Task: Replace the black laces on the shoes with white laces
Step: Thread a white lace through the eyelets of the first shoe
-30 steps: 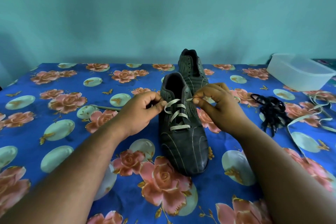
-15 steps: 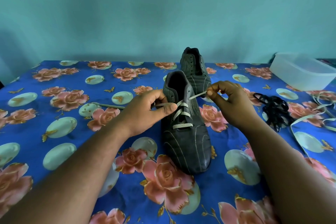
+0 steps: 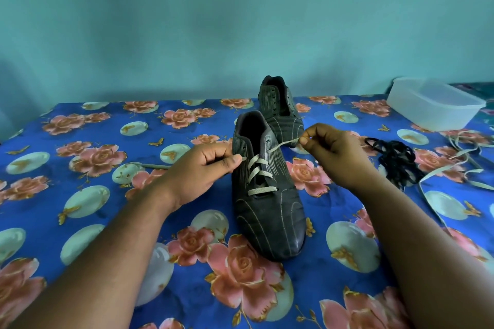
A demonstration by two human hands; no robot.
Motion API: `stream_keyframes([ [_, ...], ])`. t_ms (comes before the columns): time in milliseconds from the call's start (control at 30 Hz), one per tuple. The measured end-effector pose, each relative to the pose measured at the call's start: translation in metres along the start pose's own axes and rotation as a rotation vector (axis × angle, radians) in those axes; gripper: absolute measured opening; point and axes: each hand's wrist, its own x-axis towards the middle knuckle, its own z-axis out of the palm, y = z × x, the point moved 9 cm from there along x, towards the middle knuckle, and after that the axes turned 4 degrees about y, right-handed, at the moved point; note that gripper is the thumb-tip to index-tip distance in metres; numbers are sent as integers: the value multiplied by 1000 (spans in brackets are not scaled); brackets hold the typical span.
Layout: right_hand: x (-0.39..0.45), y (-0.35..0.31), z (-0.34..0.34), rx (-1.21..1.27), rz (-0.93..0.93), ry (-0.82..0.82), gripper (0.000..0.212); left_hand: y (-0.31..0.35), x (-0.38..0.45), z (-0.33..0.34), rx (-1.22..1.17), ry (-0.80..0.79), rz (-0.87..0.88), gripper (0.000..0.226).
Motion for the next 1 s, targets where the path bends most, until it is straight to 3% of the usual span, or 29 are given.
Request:
stream_keyframes([
  [100,2,0,-9,-28,13,25,9,5,1,-10,133,48,76,37],
  [333,0,6,-21,7,64,84,9,11,-1,-12,175,59,96,36],
  [433,-4,5,-14,56,82,14,13,10,-1,-7,171,70,102,36],
  [533,-4,9,-18,93,128,18,35,-2,0,-16,225,152,-4,45],
  [600,0,18,-40,59,168,195,46,-12,0,-34,399,307,-59,58],
  [700,1,37,-66,-103,224,404,39,-13,1,-49,547,477,-29,43],
  [833,8,61,-40,-476,304,195,35,9,8,-31,362,436,240,42],
  [933,8,74,-31,-759,392,82,49,18,9,-15,308,362,312,45],
  [1000,4,79,-41,-817,462,98,45,20,8,-11,325,353,319,39],
])
